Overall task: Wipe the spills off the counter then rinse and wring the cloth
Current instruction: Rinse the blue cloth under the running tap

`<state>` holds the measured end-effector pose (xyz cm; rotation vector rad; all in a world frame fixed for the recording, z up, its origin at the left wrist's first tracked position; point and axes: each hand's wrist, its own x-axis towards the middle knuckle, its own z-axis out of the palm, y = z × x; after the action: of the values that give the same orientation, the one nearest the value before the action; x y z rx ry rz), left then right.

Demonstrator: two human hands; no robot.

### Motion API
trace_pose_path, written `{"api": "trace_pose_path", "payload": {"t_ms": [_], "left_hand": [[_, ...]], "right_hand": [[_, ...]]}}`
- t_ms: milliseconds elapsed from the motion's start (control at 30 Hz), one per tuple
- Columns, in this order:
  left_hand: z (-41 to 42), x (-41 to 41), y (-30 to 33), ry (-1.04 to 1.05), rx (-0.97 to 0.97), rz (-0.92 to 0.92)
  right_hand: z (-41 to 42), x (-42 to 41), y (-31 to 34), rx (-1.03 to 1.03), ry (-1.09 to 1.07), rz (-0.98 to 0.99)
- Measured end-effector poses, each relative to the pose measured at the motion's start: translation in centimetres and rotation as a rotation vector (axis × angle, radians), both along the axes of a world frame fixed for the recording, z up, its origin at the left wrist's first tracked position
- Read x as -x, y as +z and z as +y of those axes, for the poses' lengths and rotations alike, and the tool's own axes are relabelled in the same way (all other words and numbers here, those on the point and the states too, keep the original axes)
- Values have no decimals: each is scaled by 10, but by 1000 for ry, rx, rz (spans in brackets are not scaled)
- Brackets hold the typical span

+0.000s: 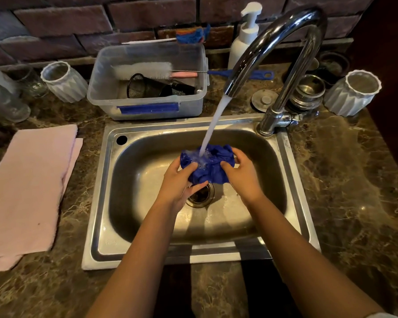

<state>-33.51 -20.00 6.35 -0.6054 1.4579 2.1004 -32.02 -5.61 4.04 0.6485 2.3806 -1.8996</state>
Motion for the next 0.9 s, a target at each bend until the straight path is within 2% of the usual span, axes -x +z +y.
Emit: {"api": "trace_pose_path", "payload": {"t_ms": [133,200,333,400,600,700,900], "left_hand": [[3,-7,-1,42,-107,-51],[2,-6,-2,73,-168,-71],[1,-4,-6,122,-150,-76],[0,-3,-7,149,-157,-85],[4,-5,-5,160,-158,-77],[4,-5,-4,153,-145,-72],[5,-7,-2,173,-169,-75]], "right_hand": [[14,-1,-4,-17,38,-140],[29,2,-4,-43,-30,-142],[67,9,11,-49,-532,46],[89,15,17,-61,-663,74],[113,31,23,-64,-524,57],[113,34,23,-23,-548,92],[115,33,18,-139,-523,127]]}}
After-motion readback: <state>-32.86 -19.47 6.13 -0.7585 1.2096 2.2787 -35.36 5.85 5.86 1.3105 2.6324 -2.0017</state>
